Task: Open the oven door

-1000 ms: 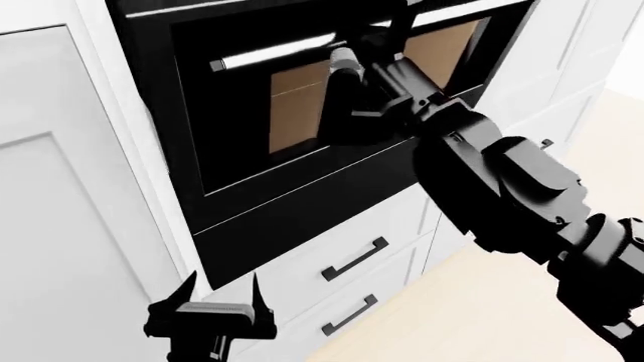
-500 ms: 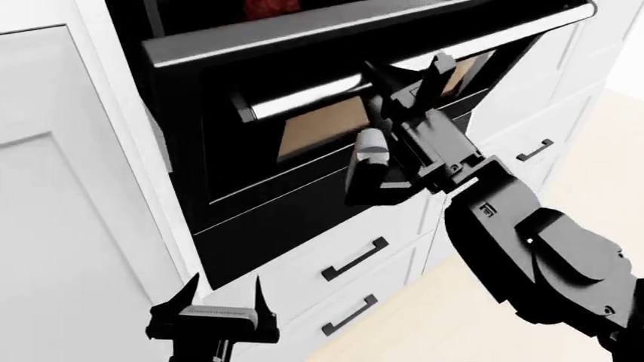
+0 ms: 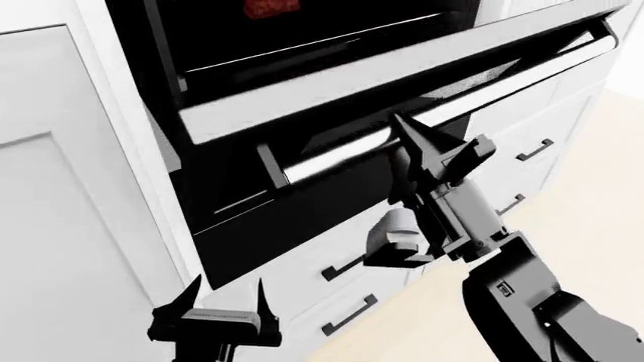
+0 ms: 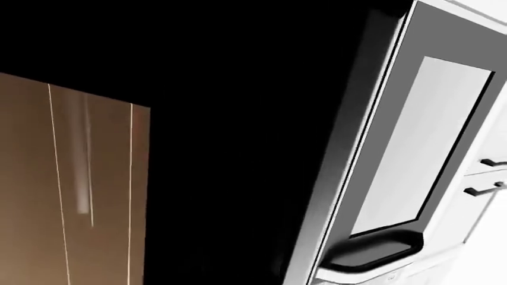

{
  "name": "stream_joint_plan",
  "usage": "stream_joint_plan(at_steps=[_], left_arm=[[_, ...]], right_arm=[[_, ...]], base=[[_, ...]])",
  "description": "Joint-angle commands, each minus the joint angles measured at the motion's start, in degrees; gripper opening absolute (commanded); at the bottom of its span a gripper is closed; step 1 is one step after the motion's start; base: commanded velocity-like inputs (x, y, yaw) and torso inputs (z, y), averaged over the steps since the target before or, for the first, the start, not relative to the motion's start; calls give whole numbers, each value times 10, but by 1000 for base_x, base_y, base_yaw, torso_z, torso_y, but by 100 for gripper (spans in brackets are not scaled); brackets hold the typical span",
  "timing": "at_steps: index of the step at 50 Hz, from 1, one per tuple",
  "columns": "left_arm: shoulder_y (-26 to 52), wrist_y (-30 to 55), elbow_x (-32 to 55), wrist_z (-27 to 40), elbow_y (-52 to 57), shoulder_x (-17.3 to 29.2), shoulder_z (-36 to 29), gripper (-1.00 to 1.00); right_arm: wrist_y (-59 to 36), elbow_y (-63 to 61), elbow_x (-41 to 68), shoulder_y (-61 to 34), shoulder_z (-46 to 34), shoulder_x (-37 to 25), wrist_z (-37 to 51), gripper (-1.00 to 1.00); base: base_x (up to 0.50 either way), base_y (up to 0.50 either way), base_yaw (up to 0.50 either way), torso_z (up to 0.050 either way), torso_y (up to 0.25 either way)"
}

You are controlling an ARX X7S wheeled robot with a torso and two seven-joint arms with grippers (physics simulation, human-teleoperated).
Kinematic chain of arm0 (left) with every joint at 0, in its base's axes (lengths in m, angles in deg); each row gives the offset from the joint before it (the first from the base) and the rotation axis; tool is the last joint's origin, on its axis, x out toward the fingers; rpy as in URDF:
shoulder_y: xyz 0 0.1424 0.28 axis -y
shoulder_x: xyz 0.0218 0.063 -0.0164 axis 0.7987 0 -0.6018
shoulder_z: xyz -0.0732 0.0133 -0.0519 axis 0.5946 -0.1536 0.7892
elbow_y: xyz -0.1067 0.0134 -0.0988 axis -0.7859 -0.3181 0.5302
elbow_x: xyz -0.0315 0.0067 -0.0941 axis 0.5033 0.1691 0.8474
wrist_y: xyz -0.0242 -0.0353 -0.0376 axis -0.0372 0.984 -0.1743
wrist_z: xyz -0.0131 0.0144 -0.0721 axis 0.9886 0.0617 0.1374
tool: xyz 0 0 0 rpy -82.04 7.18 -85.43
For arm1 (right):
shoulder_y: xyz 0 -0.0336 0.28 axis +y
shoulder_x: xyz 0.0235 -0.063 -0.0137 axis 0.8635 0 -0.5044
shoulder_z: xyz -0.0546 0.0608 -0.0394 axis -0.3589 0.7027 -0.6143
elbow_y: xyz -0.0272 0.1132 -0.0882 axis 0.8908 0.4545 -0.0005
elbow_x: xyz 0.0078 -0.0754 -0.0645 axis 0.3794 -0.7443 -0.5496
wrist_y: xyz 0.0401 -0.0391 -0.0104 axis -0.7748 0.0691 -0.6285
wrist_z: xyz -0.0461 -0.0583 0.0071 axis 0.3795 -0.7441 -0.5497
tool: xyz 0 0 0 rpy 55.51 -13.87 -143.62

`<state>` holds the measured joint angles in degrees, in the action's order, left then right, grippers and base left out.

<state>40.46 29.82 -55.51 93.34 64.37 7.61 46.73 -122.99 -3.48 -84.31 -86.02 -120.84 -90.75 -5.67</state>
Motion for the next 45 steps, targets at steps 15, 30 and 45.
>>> stream_joint_plan(at_steps=[15, 30, 45], left_arm=[[-11, 0, -1, 7, 16, 8, -5, 100], [-15, -1, -2, 9, 20, 10, -8, 100], [-9, 0, -2, 10, 14, 9, -11, 100]], right_arm=[[-74, -113, -175, 138, 16, -42, 218, -100], [-51, -55, -124, 228, 27, -43, 386, -100], [9, 60, -71, 273, 23, -13, 501, -100]], base=[[-2, 2, 0, 1, 5], [-4, 3, 0, 1, 5], [-5, 2, -4, 1, 5]])
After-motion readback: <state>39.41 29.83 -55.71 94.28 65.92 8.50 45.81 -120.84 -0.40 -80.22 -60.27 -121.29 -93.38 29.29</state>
